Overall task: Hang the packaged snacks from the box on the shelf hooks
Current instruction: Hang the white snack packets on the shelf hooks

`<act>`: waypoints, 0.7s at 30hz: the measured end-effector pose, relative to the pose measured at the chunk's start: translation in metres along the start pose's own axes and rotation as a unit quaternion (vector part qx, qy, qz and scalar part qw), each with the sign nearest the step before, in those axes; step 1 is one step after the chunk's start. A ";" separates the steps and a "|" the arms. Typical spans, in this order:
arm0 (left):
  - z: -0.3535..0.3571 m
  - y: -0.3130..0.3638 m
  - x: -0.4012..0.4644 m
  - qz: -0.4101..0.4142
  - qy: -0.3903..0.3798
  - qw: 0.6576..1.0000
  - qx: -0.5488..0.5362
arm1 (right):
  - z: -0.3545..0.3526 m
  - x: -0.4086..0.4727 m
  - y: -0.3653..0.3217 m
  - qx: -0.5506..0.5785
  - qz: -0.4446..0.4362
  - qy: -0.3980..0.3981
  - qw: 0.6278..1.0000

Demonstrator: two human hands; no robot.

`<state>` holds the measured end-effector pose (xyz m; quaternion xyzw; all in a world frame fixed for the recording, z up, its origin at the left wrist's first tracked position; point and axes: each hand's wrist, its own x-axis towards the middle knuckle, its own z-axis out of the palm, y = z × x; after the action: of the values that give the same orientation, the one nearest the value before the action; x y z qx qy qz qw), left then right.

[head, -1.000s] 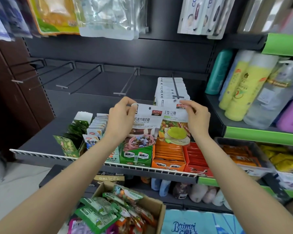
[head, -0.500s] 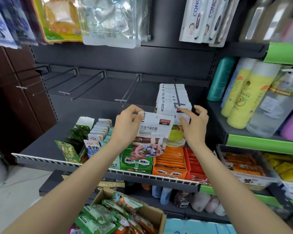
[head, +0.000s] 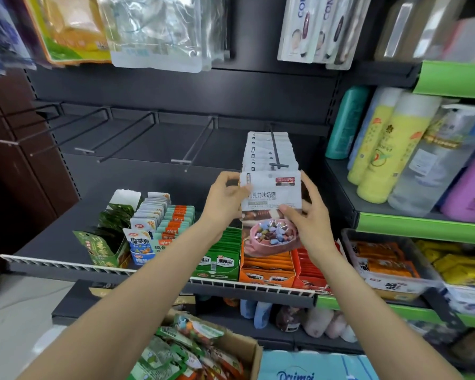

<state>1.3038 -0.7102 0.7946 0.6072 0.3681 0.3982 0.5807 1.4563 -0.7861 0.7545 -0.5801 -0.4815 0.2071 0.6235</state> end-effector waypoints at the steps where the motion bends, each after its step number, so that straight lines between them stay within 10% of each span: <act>1: -0.001 -0.005 -0.001 0.014 -0.041 0.998 0.041 | -0.001 0.001 0.000 -0.004 -0.004 0.014 1.000; 21: 0.004 -0.020 0.006 0.076 -0.065 0.963 0.252 | 0.005 0.019 0.007 -0.179 -0.074 0.057 0.979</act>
<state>1.3107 -0.7052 0.7748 0.7846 0.3705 0.2953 0.3999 1.4625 -0.7664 0.7536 -0.6560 -0.5155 0.0377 0.5501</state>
